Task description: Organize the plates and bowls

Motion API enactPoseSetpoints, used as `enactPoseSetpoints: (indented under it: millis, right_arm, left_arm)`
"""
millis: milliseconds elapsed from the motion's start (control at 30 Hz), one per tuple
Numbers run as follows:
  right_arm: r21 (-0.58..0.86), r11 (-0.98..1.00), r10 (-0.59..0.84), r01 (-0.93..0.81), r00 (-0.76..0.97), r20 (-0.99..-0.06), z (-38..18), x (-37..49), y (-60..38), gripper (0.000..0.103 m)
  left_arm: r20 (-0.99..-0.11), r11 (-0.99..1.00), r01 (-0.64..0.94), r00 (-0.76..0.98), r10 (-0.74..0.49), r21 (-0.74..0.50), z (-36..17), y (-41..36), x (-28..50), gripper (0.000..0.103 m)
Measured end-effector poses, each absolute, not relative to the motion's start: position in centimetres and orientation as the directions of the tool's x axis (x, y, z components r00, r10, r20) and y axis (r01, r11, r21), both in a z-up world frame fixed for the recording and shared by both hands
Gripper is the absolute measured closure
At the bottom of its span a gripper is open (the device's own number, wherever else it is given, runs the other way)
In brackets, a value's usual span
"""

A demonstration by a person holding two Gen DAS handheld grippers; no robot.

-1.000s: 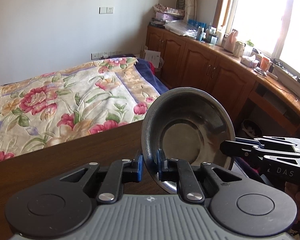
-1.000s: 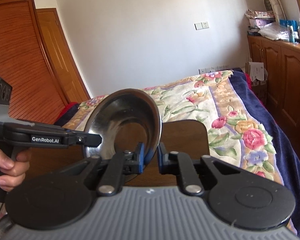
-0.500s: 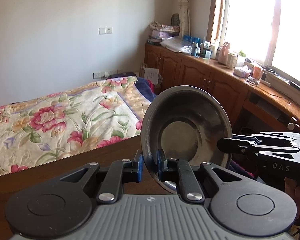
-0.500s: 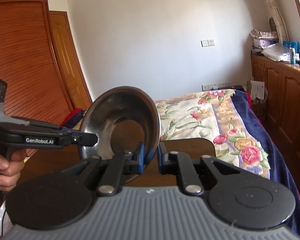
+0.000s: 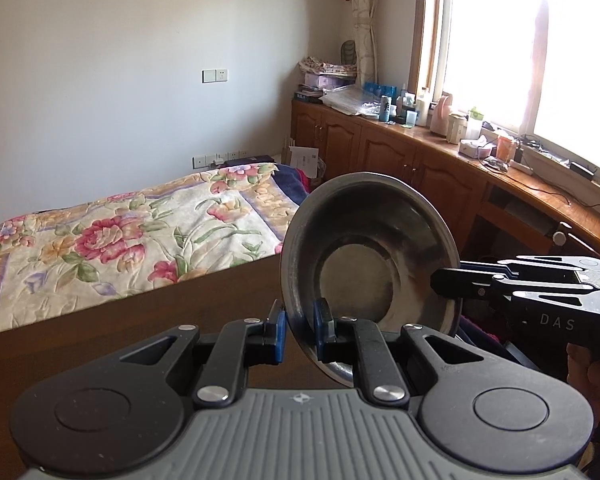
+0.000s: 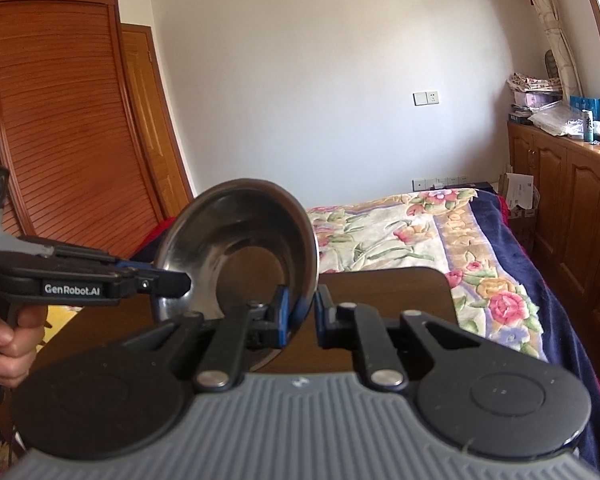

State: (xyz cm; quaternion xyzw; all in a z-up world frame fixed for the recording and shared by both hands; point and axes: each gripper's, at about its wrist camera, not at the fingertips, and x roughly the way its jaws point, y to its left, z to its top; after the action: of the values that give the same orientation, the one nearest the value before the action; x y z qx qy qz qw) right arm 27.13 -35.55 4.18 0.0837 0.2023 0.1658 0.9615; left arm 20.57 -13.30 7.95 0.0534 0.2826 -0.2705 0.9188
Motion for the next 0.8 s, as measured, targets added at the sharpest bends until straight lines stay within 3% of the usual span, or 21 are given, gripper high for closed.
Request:
enactPoseSetpoints:
  millis: [800]
  right_arm:
    - [0.23, 0.911, 0.405, -0.343, 0.852, -0.333, 2.4, 19.0, -32.7, 0.089]
  left_arm:
    - [-0.507, 0.875, 0.48, 0.739, -0.444, -0.067, 5.0, -8.8, 9.5, 0.088]
